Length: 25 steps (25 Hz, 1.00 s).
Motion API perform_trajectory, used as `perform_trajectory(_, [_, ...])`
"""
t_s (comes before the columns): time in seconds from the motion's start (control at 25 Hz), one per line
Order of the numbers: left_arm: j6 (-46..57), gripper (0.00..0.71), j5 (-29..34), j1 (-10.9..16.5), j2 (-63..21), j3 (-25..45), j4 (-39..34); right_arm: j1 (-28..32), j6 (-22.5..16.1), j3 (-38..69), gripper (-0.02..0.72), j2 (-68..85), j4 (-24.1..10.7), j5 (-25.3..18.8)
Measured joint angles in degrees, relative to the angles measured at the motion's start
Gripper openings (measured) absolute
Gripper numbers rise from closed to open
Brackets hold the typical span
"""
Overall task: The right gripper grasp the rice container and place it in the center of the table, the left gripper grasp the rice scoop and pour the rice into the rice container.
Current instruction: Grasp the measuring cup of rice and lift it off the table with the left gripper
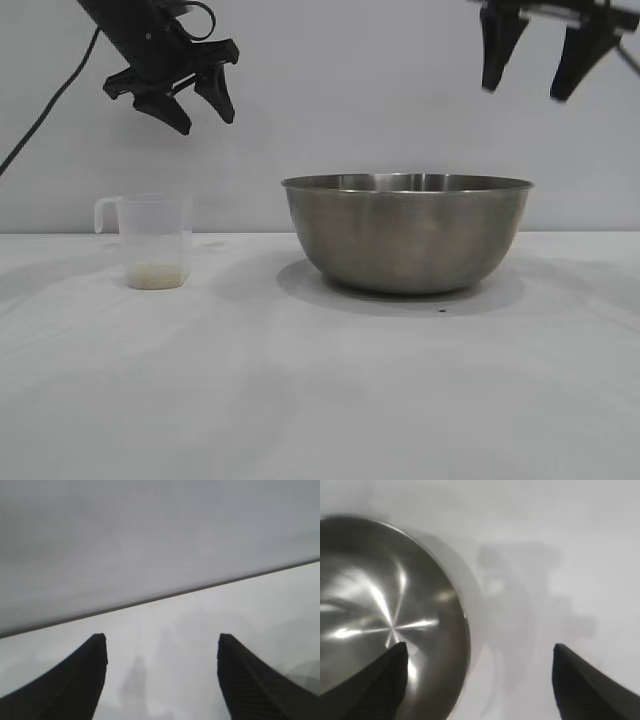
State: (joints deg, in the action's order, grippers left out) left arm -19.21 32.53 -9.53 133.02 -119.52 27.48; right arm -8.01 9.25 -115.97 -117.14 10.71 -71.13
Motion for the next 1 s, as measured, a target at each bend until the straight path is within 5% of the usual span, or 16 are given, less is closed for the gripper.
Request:
perform_trajectory(0.4, [0.00, 0.453, 0.00, 0.00, 0.00, 0.00, 0.00, 0.00, 4.20, 1.07, 0.529, 18.34, 1.78, 0.40])
perform_trajectory(0.6, [0.00, 0.453, 0.00, 0.00, 0.00, 0.00, 0.00, 0.00, 6.88, 11.39, 0.529, 31.34, 2.37, 4.21])
perform_trajectory(0.92, [0.00, 0.453, 0.00, 0.00, 0.00, 0.00, 0.00, 0.00, 8.63, 50.99, 0.529, 60.27, 2.78, 28.93])
perform_trajectory(1.0, [0.00, 0.453, 0.00, 0.00, 0.00, 0.00, 0.00, 0.00, 8.97, 57.87, 0.529, 66.27, 2.78, 31.92])
